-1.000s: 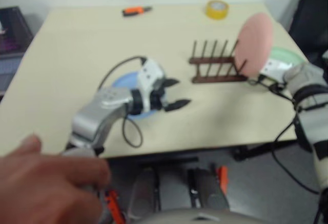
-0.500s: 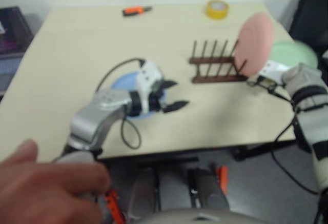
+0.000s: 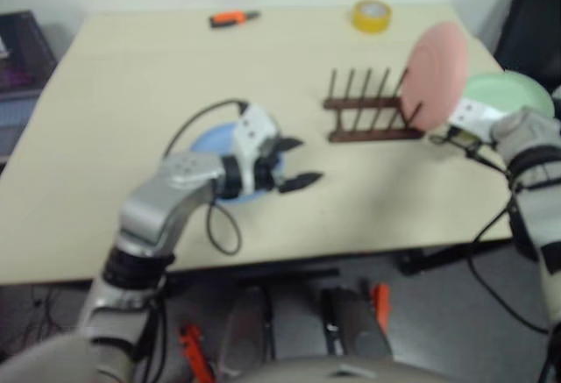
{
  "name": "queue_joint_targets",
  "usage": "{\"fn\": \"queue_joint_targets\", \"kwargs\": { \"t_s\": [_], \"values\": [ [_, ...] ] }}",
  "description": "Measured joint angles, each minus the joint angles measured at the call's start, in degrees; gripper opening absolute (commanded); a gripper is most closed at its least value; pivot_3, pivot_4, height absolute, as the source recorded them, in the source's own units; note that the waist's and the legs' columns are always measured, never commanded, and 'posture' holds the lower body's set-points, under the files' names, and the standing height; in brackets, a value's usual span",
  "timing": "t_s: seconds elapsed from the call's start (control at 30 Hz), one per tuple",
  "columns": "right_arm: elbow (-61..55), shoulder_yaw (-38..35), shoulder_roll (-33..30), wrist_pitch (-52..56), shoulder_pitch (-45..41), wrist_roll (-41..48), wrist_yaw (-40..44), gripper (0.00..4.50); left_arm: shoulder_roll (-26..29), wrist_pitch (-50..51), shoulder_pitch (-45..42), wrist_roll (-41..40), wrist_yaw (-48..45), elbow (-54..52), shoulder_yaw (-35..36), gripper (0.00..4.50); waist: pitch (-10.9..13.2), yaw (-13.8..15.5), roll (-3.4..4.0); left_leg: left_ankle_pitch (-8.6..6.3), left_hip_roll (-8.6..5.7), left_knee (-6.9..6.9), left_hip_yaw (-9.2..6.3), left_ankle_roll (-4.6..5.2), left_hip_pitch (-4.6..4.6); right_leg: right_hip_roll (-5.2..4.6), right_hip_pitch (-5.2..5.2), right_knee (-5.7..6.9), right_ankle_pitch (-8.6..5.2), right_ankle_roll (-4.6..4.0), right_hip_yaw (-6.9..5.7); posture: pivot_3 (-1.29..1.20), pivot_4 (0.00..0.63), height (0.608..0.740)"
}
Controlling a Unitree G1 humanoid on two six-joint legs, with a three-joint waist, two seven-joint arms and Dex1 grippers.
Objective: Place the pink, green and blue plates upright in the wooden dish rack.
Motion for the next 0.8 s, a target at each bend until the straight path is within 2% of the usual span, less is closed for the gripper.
{"fn": "queue_joint_targets", "kwargs": {
  "t_s": [0.33, 0.53, 0.7, 0.8],
  "values": [
    [-0.8, -2.3, -2.0, 0.2, -1.5, 2.8, 0.7, 0.04, 0.0, -0.2, -0.1, 0.0, -0.3, 0.1, 0.0, 4.0, 0.0, 0.0, 0.0, 0.0, 0.0, -0.01, 0.01, 0.0, 0.0, 0.0, -0.01, -0.01, 0.0, 0.0, 0.01, 0.0, 0.15, 0.74],
    [-5.1, -2.9, -6.1, 1.4, -4.3, 3.4, 1.9, 0.04, 0.1, -0.3, -0.5, 0.0, -1.0, 0.4, 0.0, 4.0, 0.0, 0.0, 0.0, -0.01, 0.02, -0.06, 0.03, 0.01, -0.02, -0.03, -0.06, -0.04, 0.0, 0.0, 0.03, 0.0, 0.15, 0.74],
    [-16.7, -5.3, -10.1, 6.3, -3.7, 5.1, 4.5, 0.04, 0.7, -0.3, -0.5, 0.0, -1.4, 0.1, 0.0, 4.0, 0.0, 0.0, 0.0, -0.02, 0.05, -0.12, 0.04, 0.01, -0.03, -0.04, -0.11, -0.05, -0.01, -0.01, 0.03, 0.0, 0.15, 0.74],
    [-26.9, -11.0, -10.8, 12.7, -3.2, 9.5, 7.1, 0.04, 1.5, -0.3, -0.6, -0.3, -1.7, 0.0, 0.2, 4.0, 0.0, 0.0, 0.03, -0.02, 0.08, -0.14, 0.08, 0.01, -0.04, -0.04, -0.17, -0.02, -0.01, -0.02, 0.07, 0.0, 0.15, 0.74]
  ]
}}
